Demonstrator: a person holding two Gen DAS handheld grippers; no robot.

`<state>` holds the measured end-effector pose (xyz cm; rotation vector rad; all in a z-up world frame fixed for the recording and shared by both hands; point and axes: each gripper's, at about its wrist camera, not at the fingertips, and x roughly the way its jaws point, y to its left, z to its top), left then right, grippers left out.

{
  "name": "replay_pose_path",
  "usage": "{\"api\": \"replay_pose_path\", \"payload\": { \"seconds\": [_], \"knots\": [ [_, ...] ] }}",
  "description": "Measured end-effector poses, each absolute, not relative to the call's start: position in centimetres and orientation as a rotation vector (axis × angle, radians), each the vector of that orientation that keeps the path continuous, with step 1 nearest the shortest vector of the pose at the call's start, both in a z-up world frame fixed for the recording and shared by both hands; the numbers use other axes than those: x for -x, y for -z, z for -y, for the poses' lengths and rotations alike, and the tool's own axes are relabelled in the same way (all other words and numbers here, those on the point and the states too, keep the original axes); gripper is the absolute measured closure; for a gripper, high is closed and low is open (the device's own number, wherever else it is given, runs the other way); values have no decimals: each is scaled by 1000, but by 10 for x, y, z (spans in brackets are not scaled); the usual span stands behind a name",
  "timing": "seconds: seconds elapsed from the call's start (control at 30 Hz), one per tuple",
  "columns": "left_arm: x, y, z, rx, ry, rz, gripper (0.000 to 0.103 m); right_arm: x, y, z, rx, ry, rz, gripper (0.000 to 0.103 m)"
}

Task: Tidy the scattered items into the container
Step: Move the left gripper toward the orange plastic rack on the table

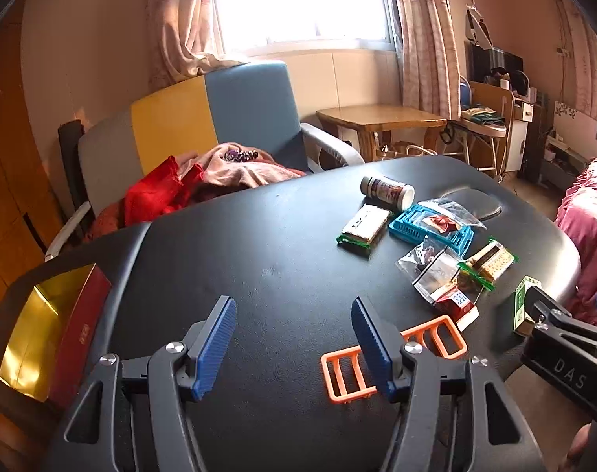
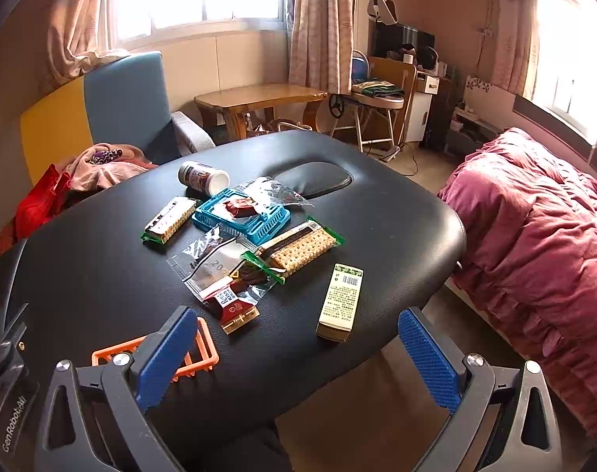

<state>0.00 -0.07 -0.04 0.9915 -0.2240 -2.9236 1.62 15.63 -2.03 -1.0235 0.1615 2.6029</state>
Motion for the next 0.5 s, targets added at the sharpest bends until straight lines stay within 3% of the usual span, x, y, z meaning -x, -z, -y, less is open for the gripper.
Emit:
{"api": "replay_pose_path", "payload": {
  "seconds": [0.5],
  "knots": [
    [-1,30,41,-1147,2917,165,40,-23,37,-170,1071,-2607,-173,0]
  ]
}}
